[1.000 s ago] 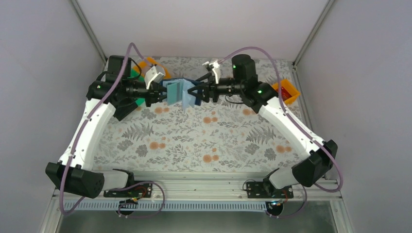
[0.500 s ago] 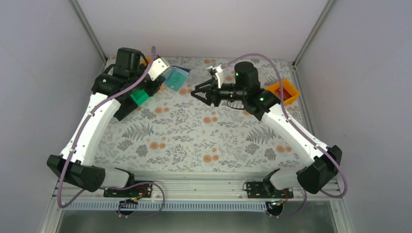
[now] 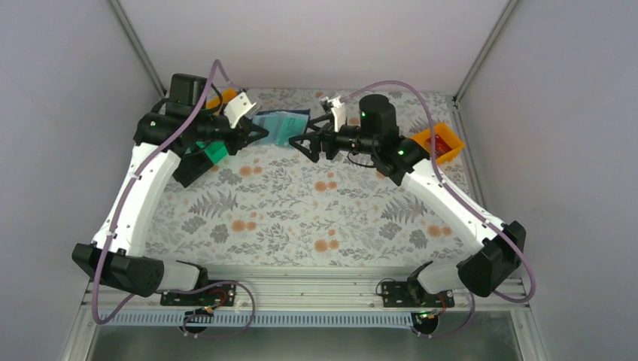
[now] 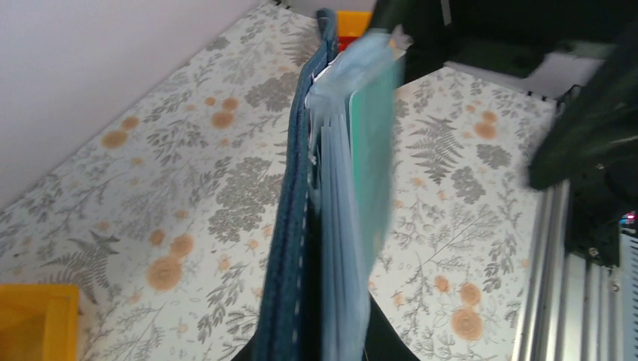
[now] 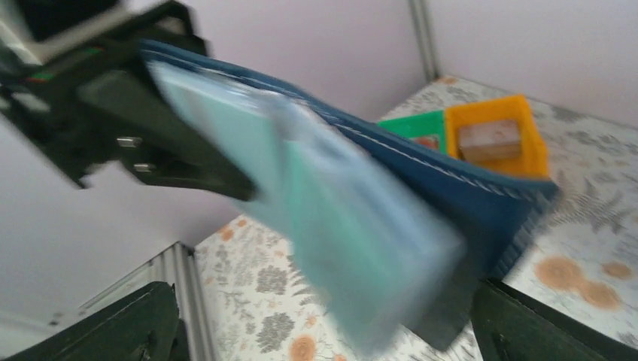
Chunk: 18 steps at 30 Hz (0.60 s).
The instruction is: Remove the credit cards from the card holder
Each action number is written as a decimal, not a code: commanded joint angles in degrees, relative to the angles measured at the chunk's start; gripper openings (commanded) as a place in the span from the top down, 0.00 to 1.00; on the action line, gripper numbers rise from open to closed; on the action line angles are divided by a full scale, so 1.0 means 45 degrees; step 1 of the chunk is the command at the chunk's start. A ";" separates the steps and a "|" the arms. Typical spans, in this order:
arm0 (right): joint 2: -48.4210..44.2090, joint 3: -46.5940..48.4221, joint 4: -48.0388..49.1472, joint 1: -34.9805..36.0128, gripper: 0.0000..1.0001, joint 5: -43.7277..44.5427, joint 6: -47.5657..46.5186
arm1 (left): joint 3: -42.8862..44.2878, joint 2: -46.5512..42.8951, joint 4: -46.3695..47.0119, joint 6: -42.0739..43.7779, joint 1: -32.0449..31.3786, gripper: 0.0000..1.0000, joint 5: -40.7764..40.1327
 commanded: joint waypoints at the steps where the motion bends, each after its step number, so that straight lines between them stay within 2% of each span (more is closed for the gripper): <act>1: 0.0406 0.0460 -0.0898 0.0087 0.01 0.2151 -0.0227 | 0.0101 -0.0512 -0.0153 0.0259 0.0249 0.98 0.1853; 7: 0.0290 0.0226 -0.0941 -0.0020 0.01 0.1793 -0.1326 | 0.0131 -0.0695 -0.0777 0.1126 0.0410 0.98 0.3413; 9: 0.0111 0.0052 -0.0668 -0.0138 0.01 0.0378 -0.1843 | 0.0130 -0.0740 -0.0946 0.1332 0.0420 0.98 0.3752; 11: -0.0035 -0.0034 -0.0401 -0.0154 0.06 -0.1435 -0.2513 | 0.0175 -0.0761 -0.1250 0.1681 0.0448 0.98 0.4270; 13: -0.0221 -0.0200 0.0037 -0.0155 0.25 -0.2844 -0.2813 | 0.0212 -0.0755 -0.1552 0.2065 0.0487 0.98 0.4824; 18: -0.0780 -0.0610 0.0460 -0.0174 0.88 -0.3689 -0.2865 | 0.0263 -0.0879 -0.1822 0.2494 0.0775 0.98 0.5196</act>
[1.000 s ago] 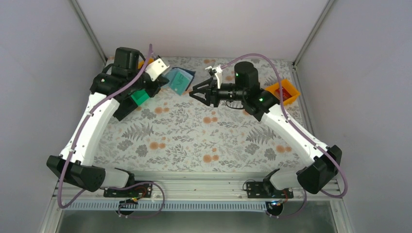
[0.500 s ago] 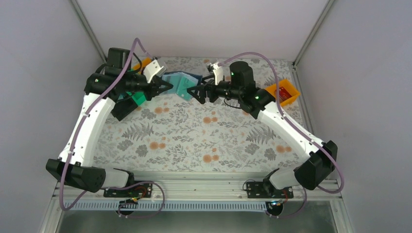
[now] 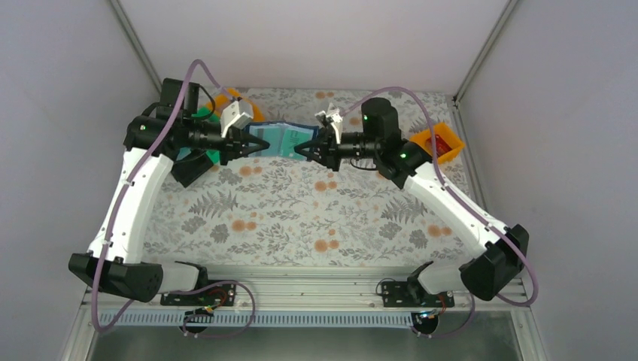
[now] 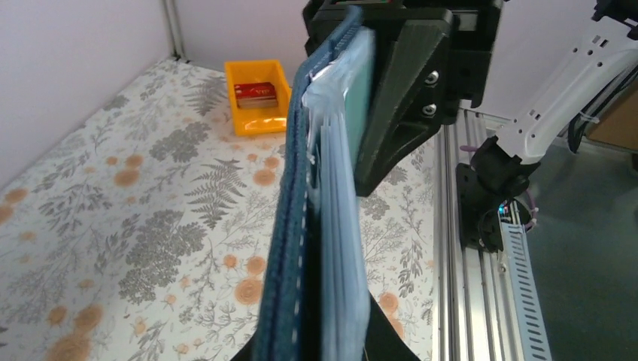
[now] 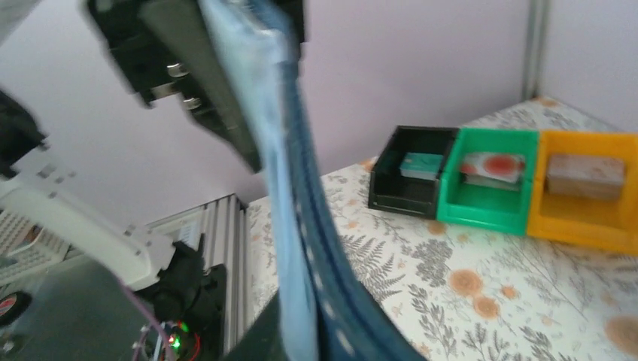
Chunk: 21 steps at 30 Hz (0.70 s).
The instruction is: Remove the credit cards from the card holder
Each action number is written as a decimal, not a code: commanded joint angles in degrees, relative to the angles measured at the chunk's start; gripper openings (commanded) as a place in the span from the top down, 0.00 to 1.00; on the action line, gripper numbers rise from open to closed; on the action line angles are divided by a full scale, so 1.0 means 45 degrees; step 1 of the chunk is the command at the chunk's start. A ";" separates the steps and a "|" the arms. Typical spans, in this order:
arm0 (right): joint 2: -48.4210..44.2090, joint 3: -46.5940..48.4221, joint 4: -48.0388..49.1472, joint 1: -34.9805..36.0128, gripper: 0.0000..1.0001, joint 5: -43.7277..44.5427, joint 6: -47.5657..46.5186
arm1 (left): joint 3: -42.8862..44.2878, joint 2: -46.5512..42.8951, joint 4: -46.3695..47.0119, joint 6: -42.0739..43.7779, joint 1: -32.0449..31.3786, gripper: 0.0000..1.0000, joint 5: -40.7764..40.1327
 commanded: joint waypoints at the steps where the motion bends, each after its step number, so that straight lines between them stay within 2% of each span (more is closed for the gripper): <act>1: -0.0828 -0.0389 0.0757 -0.0048 0.95 -0.1652 -0.0493 | 0.0238 -0.0411 -0.0312 0.0734 0.0353 0.98 0.1313; 3: -0.1021 -0.0552 0.0808 -0.0048 0.96 -0.1972 -0.0394 | 0.0194 -0.0474 -0.0172 0.0532 0.0577 0.97 0.1392; 4: -0.1077 -0.0611 0.0850 -0.0050 0.96 -0.2080 -0.0318 | 0.0174 -0.0465 -0.0052 0.0437 0.0687 0.90 0.1371; 5: -0.1111 -0.0620 0.0853 -0.0053 0.96 -0.2094 -0.0219 | 0.0106 -0.0491 0.0169 0.0256 0.0808 0.75 0.1293; 6: -0.1132 -0.0594 0.0843 -0.0053 0.96 -0.1985 -0.0029 | 0.0017 -0.0499 0.0450 -0.0059 0.0999 0.65 0.1010; 8: -0.1060 -0.0444 0.0774 -0.0059 0.96 -0.1524 0.0284 | -0.0124 -0.0435 0.1068 -0.0859 0.1280 0.54 0.0249; 11: -0.0646 0.0131 0.0144 -0.0067 0.96 0.0275 0.1366 | -0.0084 -0.0347 0.1758 -0.1746 0.2163 0.44 -0.0336; 13: -0.0082 0.0856 -0.1118 -0.0067 0.96 0.2706 0.2331 | 0.0057 -0.0464 0.2254 -0.2239 0.2693 0.36 -0.0526; 15: 0.0797 0.1966 -0.3058 -0.0067 0.96 0.4897 0.3046 | 0.0196 -0.0619 0.2779 -0.2673 0.3045 0.34 -0.0929; 17: 0.1569 0.2753 -0.4347 -0.0067 0.96 0.6262 0.3411 | 0.0418 -0.0663 0.3024 -0.2868 0.3093 0.36 -0.1423; 19: 0.1627 0.2684 -0.4442 -0.0038 0.96 0.6411 0.3369 | 0.0516 -0.0618 0.3067 -0.2872 0.3077 0.39 -0.1387; 21: 0.1473 0.2403 -0.3948 0.0019 0.96 0.5906 0.3213 | 0.0441 -0.0579 0.2936 -0.2848 0.3014 0.42 -0.0488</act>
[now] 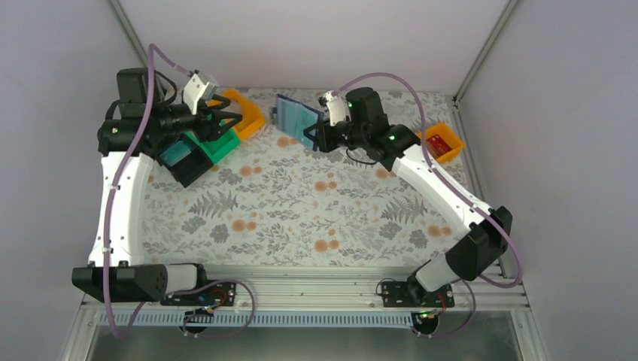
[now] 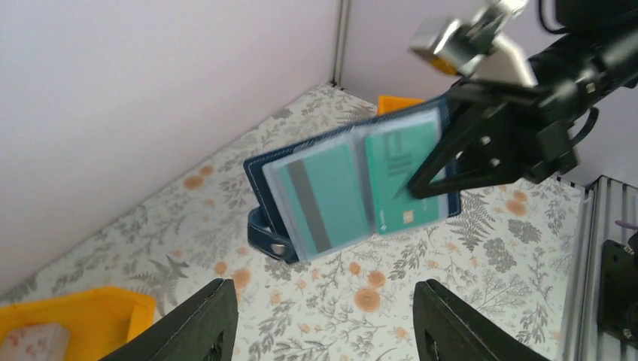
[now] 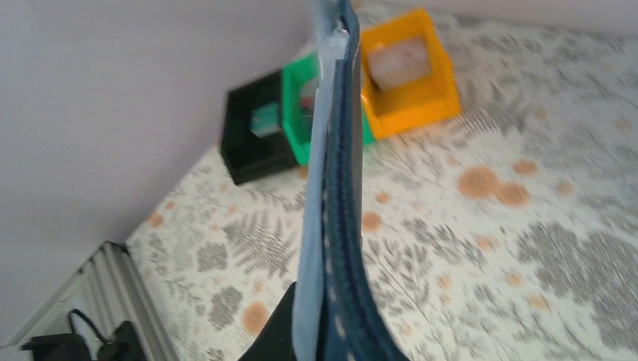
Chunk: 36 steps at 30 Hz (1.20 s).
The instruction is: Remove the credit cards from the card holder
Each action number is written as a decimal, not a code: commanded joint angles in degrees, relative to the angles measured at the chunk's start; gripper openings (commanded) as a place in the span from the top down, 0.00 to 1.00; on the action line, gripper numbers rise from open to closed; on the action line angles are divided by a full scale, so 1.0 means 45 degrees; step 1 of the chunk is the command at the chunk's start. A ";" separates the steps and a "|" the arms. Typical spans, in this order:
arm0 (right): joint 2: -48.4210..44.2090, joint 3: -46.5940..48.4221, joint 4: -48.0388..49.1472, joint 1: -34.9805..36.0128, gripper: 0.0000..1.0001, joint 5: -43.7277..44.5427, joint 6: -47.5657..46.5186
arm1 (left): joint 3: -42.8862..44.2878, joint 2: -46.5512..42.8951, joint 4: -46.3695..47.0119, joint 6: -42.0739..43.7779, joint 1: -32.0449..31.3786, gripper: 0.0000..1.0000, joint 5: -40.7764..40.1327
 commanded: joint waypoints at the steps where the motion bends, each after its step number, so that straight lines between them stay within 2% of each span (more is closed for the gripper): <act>1: -0.0144 -0.0031 -0.0776 0.0056 0.96 0.1006 0.0432 | 0.0213 -0.0246 0.0350 -0.0318 -0.0174 0.43 0.1126; 5: -0.0352 -0.0340 0.0349 0.0284 0.96 -0.0948 -0.0169 | -0.0680 -0.0276 0.0268 0.0147 -0.1746 0.51 0.1921; 10: -0.0775 -0.0607 0.1484 0.0409 0.96 -0.3315 -0.0985 | -0.3121 -0.0097 0.2676 -0.2347 -0.2070 0.68 0.3287; 15: -0.1236 -0.1005 0.1972 0.0597 0.96 -0.5001 -0.1639 | -0.3412 0.0026 0.2877 -0.2265 -0.2302 0.69 0.3043; 19: -0.1314 -0.1024 0.1925 0.0899 0.96 -0.5220 -0.2116 | -0.3356 0.0031 0.2660 -0.1941 -0.2606 0.70 0.3482; 27: -0.1327 -0.1142 0.2453 0.1036 0.96 -0.5433 -0.2403 | -0.2962 -0.0027 0.1538 -0.0514 -0.3028 0.81 0.4819; 31: -0.1374 -0.1025 0.2247 0.1036 0.96 -0.4616 -0.2587 | -0.1732 -0.0127 0.0026 0.1036 -0.2916 0.81 0.4955; 36: -0.1192 -0.0796 0.1993 0.1017 0.96 -0.4183 -0.2597 | -0.1016 -0.0194 -0.0477 0.1446 -0.2682 0.75 0.5064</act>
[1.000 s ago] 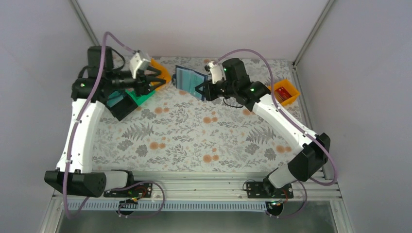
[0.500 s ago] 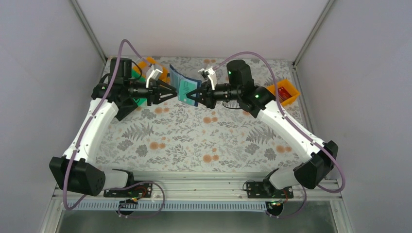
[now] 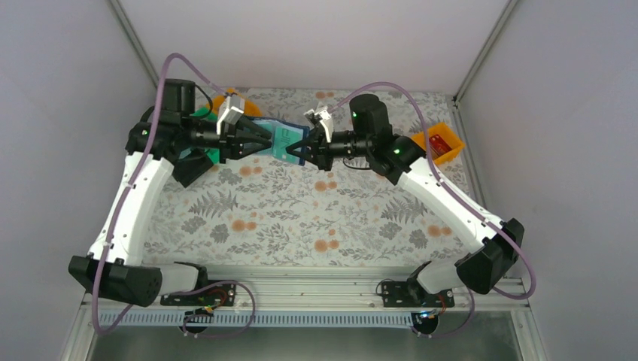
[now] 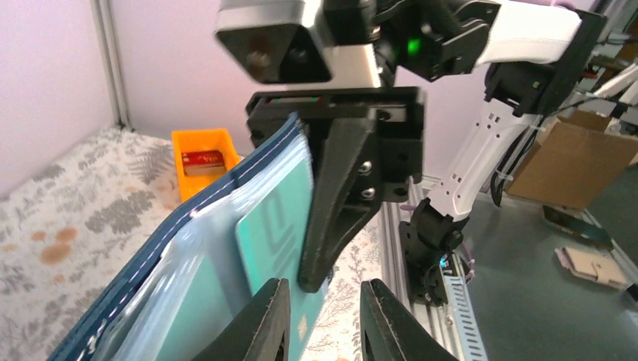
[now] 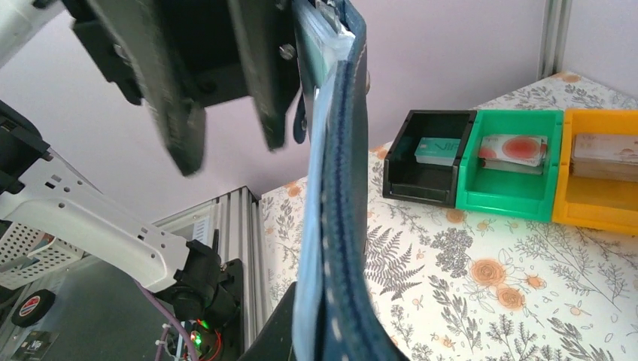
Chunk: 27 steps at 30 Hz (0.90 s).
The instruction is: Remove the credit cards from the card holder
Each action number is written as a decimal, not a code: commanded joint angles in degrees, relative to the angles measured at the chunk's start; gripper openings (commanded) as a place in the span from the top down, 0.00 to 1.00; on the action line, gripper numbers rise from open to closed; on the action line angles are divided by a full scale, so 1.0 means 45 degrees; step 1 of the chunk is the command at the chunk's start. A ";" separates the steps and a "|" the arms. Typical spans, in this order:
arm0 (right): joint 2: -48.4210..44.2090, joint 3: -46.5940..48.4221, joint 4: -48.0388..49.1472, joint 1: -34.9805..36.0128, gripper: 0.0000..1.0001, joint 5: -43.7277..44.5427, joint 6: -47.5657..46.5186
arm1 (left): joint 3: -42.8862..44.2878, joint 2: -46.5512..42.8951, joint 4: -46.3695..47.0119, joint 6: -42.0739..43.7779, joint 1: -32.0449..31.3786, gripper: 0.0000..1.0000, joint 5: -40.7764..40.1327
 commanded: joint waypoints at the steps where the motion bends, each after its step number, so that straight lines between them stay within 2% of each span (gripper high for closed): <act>1: -0.0020 0.0371 0.0396 0.0167 0.96 0.0009 -0.0264 | 0.0447 -0.0276 -0.0606 0.0956 0.0089 0.74 0.0875; 5: 0.0080 0.0576 0.0479 0.0186 0.96 -0.0538 -0.0274 | -0.0165 -0.0291 0.0337 -0.0190 0.0078 0.74 0.0018; 12: -0.0283 0.0291 0.0855 0.0205 0.96 -0.1632 -0.0583 | -0.0660 -0.0083 0.0671 -0.0445 0.0068 0.70 -0.0357; 17: -0.0303 0.0211 0.1017 0.0225 0.96 -0.1412 -0.0618 | -0.0892 -0.0101 0.0331 0.0040 -0.0350 0.68 0.0609; 23: -0.0155 0.0324 0.1227 0.0225 0.96 -0.1391 -0.0612 | -0.1025 -0.0069 -0.0010 0.0383 -0.0478 0.94 0.1197; 27: -0.0006 0.0540 0.0925 0.0225 0.94 -0.1386 -0.0818 | -0.0837 -0.0093 -0.0525 0.0964 -0.0473 0.98 0.1957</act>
